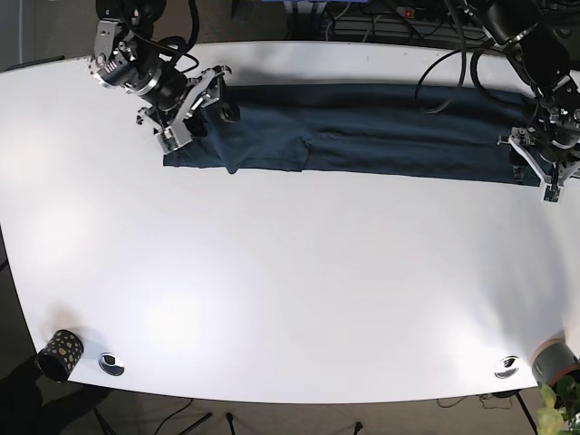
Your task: Fold the T-shirt properly
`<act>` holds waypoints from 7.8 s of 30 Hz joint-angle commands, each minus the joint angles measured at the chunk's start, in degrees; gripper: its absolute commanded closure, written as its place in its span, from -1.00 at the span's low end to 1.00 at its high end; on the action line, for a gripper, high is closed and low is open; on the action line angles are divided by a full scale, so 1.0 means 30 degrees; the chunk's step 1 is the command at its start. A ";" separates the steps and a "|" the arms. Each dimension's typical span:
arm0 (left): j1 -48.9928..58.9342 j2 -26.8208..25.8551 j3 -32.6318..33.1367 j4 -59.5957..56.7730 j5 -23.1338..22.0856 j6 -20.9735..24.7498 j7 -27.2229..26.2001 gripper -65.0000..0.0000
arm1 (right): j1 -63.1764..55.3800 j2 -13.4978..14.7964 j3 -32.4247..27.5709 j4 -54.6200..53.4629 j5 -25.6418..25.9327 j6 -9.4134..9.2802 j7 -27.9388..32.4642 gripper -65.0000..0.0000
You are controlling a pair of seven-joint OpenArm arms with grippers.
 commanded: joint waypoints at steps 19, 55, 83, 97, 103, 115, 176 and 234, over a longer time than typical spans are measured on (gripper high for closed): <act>0.0333 -0.0777 0.0019 -0.5715 -0.0092 0.0047 -0.1477 -0.16 | 0.3316 0.0727 -0.1618 -0.5978 -0.3833 0.0194 0.2880 -0.20; -0.3096 -0.1656 -0.4201 -0.9056 -0.5015 0.0047 0.1864 -0.56 | 0.6598 0.1547 -0.1178 -0.8118 -0.3686 0.0194 0.2733 -0.20; -0.0195 0.0102 0.4297 0.2900 -0.5044 0.0047 0.3534 0.88 | 0.6598 0.1489 -0.1149 -0.8176 -0.3715 0.0194 0.2733 -0.20; -0.1367 0.4234 1.0158 0.2402 -0.5015 0.1175 0.4179 0.88 | 0.6598 0.1401 -0.1149 -0.8206 -0.3715 0.0194 0.2733 -0.20; -0.2070 0.5143 1.1447 0.0585 -0.4986 0.1995 0.2890 0.88 | 0.6569 0.1401 -0.1149 -0.8147 -0.3686 0.0194 0.2733 -0.20; -0.2715 0.5172 1.3645 -0.0968 -0.5044 0.4486 0.2655 0.07 | 0.6364 0.1401 -0.1178 -0.8118 -0.3657 0.0194 0.2763 -0.20; -0.2363 0.4088 1.8773 0.1933 -0.5103 0.5043 0.3651 0.88 | 0.6510 0.1342 -0.0621 -0.8000 -0.3364 0.0194 0.2763 -0.20; -0.1953 0.2036 0.7169 -0.3430 -0.7301 0.1321 0.3593 0.87 | 0.8884 0.2075 0.4829 -1.4125 0.5164 0.0047 0.0096 0.75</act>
